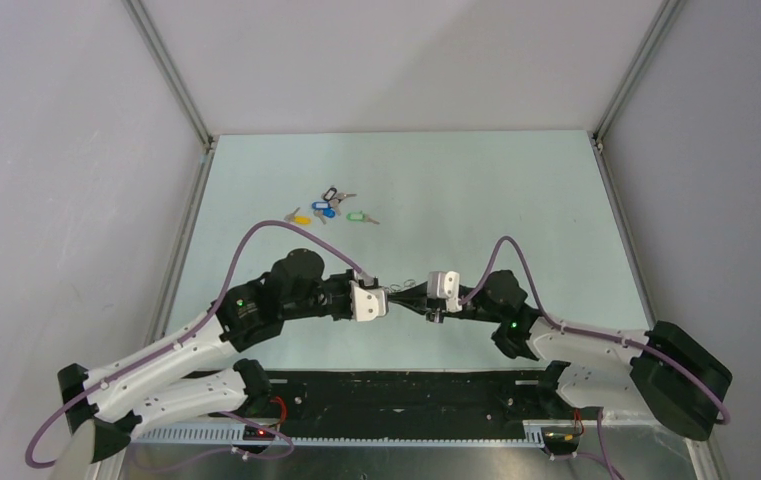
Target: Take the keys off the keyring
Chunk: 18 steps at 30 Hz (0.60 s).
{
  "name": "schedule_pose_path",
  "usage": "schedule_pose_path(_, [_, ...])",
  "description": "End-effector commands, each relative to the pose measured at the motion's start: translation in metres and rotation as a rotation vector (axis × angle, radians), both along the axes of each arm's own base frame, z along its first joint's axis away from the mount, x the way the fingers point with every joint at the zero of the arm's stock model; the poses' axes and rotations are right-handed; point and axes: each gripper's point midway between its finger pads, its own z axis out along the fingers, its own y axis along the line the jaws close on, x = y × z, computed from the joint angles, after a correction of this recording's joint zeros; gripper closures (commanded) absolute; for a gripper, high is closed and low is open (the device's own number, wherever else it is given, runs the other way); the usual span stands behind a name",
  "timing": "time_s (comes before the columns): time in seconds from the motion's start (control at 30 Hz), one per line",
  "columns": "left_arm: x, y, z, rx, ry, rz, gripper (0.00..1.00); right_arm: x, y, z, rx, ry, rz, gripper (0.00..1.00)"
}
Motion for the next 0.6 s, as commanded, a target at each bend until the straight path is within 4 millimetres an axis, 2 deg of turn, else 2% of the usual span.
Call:
schedule_pose_path(0.0, [0.0031, -0.0071, 0.0203, -0.066, -0.068, -0.017, 1.00, -0.0068, -0.0050, 0.0304, 0.058, -0.073, 0.006, 1.00])
schedule_pose_path(0.3, [0.0027, -0.0082, 0.0198, -0.065, -0.065, -0.023, 1.00, -0.0114, -0.0092, 0.0283, 0.036, -0.068, 0.006, 1.00])
schedule_pose_path(0.57, [0.0072, -0.0050, 0.0227, -0.065, -0.080, 0.007, 1.00, -0.0094, -0.0056, 0.0229, 0.001, 0.097, 0.000, 1.00])
